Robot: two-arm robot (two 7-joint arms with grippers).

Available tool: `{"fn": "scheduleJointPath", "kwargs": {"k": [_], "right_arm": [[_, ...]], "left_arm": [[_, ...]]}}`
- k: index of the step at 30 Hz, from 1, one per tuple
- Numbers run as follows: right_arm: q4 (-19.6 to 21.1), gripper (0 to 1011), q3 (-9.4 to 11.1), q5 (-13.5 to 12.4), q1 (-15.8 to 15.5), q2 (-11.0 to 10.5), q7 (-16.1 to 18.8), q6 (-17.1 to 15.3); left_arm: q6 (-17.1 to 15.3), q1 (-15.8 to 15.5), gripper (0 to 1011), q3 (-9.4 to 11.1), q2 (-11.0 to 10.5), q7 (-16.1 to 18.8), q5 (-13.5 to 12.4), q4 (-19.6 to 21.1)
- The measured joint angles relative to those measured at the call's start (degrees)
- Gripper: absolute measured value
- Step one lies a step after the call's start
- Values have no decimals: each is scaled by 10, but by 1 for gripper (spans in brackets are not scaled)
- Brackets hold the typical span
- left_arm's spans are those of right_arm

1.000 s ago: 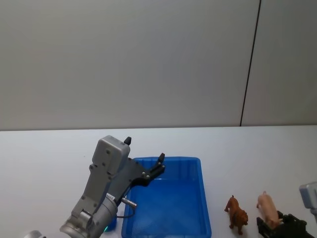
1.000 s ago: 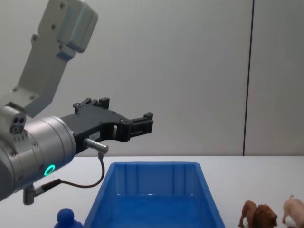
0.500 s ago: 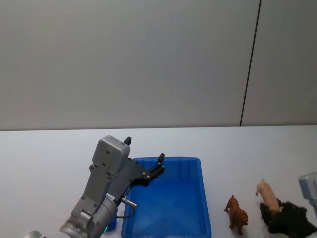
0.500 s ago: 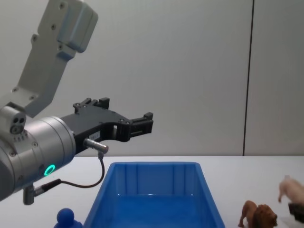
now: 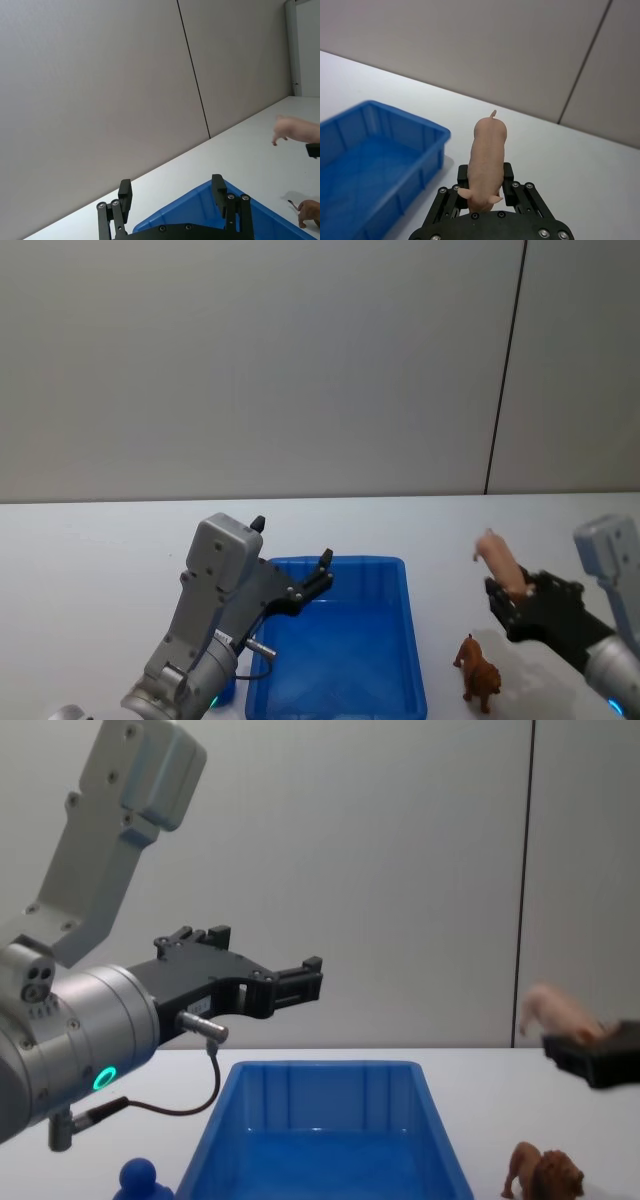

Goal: Pick up the two dolls from the table and place them into the box.

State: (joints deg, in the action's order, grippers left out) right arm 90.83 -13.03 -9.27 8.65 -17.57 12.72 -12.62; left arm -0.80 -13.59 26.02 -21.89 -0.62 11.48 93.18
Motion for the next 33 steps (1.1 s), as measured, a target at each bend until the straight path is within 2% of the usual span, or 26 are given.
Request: {"fn": "scheduleJointPath", "kwargs": {"k": [10,18,25,27,28,30,31,32,33], "right_arm": [[-9,367,-13,18,61,28,70,-33],[-53,367,-33,35,118,61,132,-74],[-103,383,-54,53,157,90,167,-92],[-112,433,-58,56,164,95,172,-94],[-124,503,-62,59,170,100,177,-95],[-135,564,-67,64,177,105,182,-97],[-139,564,-68,65,179,107,184,-97],[-142,624,-69,66,181,109,185,-97],[-148,643,-72,69,185,111,187,-97]], "left_arm": [[0,0,1001,0,0,0,0,0],[0,0,1001,0,0,0,0,0],[0,0,1001,0,0,0,0,0],[0,0,1001,0,0,0,0,0],[0,0,1001,0,0,0,0,0],[0,0,1001,0,0,0,0,0],[0,0,1002,0,0,0,0,0],[0,0,1002,0,0,0,0,0],[0,0,1001,0,0,0,0,0]]}}
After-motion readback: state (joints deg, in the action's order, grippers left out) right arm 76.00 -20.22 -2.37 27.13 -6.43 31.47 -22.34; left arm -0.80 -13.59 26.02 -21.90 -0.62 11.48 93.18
